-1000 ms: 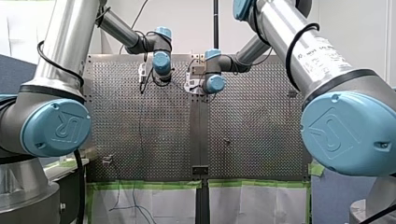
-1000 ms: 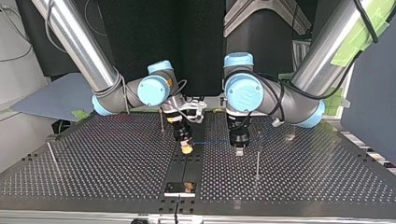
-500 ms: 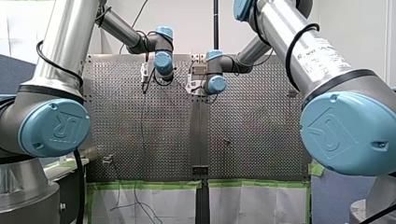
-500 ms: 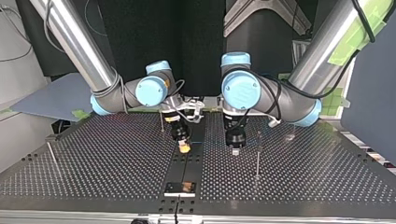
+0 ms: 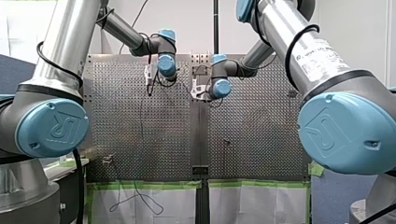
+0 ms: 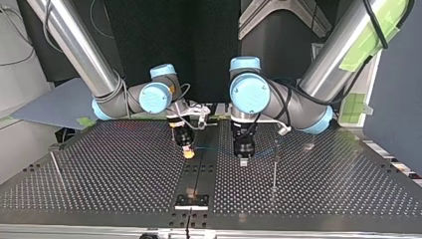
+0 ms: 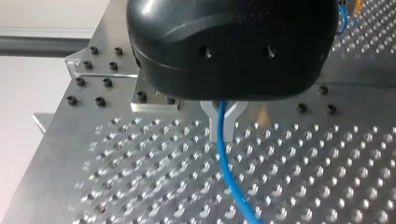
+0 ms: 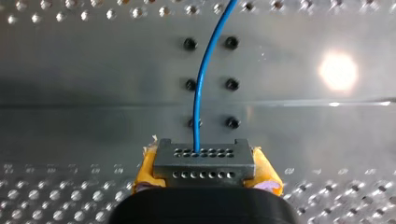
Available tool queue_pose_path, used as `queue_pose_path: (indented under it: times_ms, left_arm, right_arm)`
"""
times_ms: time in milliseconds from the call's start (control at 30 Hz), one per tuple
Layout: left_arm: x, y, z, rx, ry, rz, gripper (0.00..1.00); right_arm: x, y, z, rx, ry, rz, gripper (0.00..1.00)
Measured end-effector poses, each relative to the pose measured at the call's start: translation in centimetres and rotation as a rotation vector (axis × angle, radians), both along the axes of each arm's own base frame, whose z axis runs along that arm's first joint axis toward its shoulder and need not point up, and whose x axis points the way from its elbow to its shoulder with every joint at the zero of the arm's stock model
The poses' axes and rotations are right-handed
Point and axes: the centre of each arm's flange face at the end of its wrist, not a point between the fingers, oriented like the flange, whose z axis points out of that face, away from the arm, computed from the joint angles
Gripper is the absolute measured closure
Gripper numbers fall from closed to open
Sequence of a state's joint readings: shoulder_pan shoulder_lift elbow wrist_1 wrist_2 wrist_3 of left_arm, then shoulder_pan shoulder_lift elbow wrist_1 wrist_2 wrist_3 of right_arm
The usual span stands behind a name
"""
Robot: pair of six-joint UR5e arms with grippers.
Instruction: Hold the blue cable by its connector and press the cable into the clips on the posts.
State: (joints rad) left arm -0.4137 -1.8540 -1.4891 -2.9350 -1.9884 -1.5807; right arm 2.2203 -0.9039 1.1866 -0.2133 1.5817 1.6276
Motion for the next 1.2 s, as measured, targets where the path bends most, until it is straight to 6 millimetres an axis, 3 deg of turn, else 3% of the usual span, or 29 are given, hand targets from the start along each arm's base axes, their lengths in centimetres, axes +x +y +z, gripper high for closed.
queue_pose_path:
  times_ms: [200,700,800,1067,1200]
  left_arm:
    - [-0.6,-1.2,-0.6,-0.015,0.009,-0.010,1.00]
    - [-0.9,-5.3,-7.7,-0.008,0.104,-0.048,1.00]
    - [-1.1,-6.3,-9.0,-0.017,0.115,-0.062,1.00]
    - [-2.0,-7.8,-10.2,-0.065,0.105,-0.090,1.00]
    - [-2.5,-8.2,-11.2,-0.065,0.108,-0.100,1.00]
  right_arm:
    - [-1.4,-0.3,-1.6,0.026,0.020,-0.024,1.00]
    - [-4.7,0.6,-6.6,0.102,0.091,-0.075,1.00]
    - [-5.2,1.2,-6.8,0.104,0.104,-0.078,1.00]
    - [-7.0,2.1,-5.3,0.081,0.088,-0.104,1.00]
    - [-8.0,2.4,-5.6,0.082,0.085,-0.119,1.00]
